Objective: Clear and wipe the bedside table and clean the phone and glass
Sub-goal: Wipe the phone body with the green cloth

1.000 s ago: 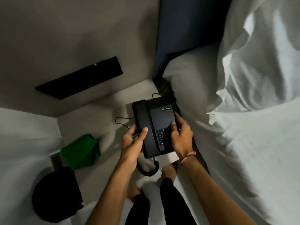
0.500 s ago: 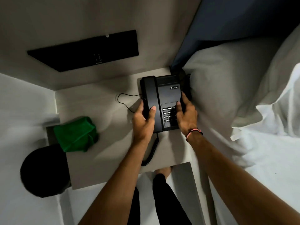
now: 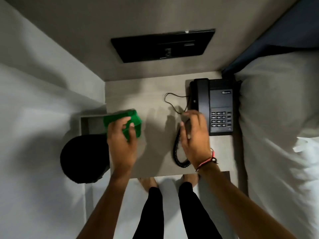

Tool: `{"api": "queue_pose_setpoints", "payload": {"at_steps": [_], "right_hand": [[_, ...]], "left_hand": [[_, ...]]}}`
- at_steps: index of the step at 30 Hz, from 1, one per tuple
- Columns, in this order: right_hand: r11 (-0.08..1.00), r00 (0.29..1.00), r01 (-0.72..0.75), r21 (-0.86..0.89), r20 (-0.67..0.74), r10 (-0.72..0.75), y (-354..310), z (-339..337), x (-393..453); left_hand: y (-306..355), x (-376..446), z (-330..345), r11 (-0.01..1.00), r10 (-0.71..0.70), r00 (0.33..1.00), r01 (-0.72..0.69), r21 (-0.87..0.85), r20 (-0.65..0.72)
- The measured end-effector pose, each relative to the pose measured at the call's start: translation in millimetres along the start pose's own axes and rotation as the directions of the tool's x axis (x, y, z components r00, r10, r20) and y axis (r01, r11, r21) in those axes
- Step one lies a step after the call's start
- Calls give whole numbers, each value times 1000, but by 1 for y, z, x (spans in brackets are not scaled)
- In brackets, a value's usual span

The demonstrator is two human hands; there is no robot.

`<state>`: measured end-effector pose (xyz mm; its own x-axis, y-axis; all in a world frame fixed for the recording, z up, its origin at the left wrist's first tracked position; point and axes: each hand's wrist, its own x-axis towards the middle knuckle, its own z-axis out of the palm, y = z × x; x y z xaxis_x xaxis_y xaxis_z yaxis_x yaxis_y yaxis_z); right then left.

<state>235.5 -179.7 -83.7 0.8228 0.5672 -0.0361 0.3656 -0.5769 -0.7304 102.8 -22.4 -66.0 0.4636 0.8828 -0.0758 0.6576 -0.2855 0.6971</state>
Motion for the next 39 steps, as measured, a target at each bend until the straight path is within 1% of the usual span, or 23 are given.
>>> {"api": "queue_pose_setpoints", "payload": {"at_steps": [1, 2, 4, 6, 7, 8, 11, 13, 15, 18, 20, 22, 23, 24, 25, 27, 28, 29, 31, 34, 36, 37, 39], "right_hand": [[999, 997, -5, 49, 76, 1, -11, 15, -2], [992, 989, -54, 114, 146, 37, -25, 33, -3], [934, 948, -256, 249, 256, 191, -53, 58, 1], [826, 879, -446, 344, 340, 333, -75, 80, 9], [793, 858, -491, 360, 355, 370, -83, 88, 13], [792, 855, -499, 352, 347, 385, -89, 95, 16], [828, 854, -505, 242, 278, 440, -93, 114, 20], [795, 817, -567, 215, 274, 508, -92, 121, 19], [718, 743, -657, 232, 366, 561, -90, 119, 15], [591, 566, -792, 155, 549, 615, -91, 118, 5], [510, 467, -853, 109, 597, 653, -91, 123, 0], [434, 393, -897, 89, 609, 689, -91, 131, 1], [409, 369, -909, 80, 610, 701, -92, 134, 2], [401, 367, -912, 82, 599, 712, -92, 137, 2], [430, 400, -898, 89, 569, 718, -90, 141, 3], [559, 529, -825, 81, 457, 715, -83, 145, 2], [613, 584, -788, 65, 395, 709, -80, 146, 1], [647, 623, -760, 58, 349, 700, -81, 145, 0], [722, 696, -692, 26, 292, 656, -82, 141, -3], [854, 818, -519, -31, 274, 506, -79, 139, -1], [895, 862, -445, 26, 284, 420, -77, 141, 4], [893, 864, -443, 76, 300, 404, -77, 142, 6], [851, 840, -497, 173, 341, 422, -76, 144, 12]], "left_hand": [[-12, 6, -13, 999, -28, 999, 29, 25, -40], [-26, 13, -26, 996, -82, 995, 83, 27, -59], [-49, 26, -44, 976, -215, 975, 215, 12, -49], [-64, 35, -53, 940, -341, 940, 341, 0, 17], [-70, 38, -55, 926, -377, 924, 378, -11, 54], [-76, 42, -55, 918, -393, 916, 396, -28, 83], [-88, 51, -54, 891, -423, 892, 442, -109, 157], [-93, 57, -54, 865, -444, 874, 475, -158, 198], [-95, 62, -53, 848, -459, 858, 500, -174, 228], [-95, 68, -51, 843, -461, 846, 512, -167, 266], [-96, 70, -49, 838, -458, 840, 517, -173, 290], [-98, 72, -48, 826, -459, 833, 528, -197, 308], [-100, 74, -47, 819, -459, 830, 533, -212, 316], [-102, 76, -46, 807, -463, 823, 545, -227, 330], [-103, 78, -47, 791, -469, 809, 563, -239, 353], [-104, 81, -49, 767, -465, 772, 596, -238, 433], [-105, 83, -51, 772, -450, 760, 595, -224, 469], [-108, 85, -53, 792, -428, 759, 577, -201, 491], [-112, 89, -52, 844, -381, 786, 511, -163, 487], [-110, 93, -43, 888, -320, 824, 433, -157, 467], [-107, 96, -39, 861, -313, 824, 456, -224, 472], [-106, 98, -39, 852, -312, 821, 464, -242, 478], [-109, 100, -39, 867, -294, 820, 445, -224, 492]]}}
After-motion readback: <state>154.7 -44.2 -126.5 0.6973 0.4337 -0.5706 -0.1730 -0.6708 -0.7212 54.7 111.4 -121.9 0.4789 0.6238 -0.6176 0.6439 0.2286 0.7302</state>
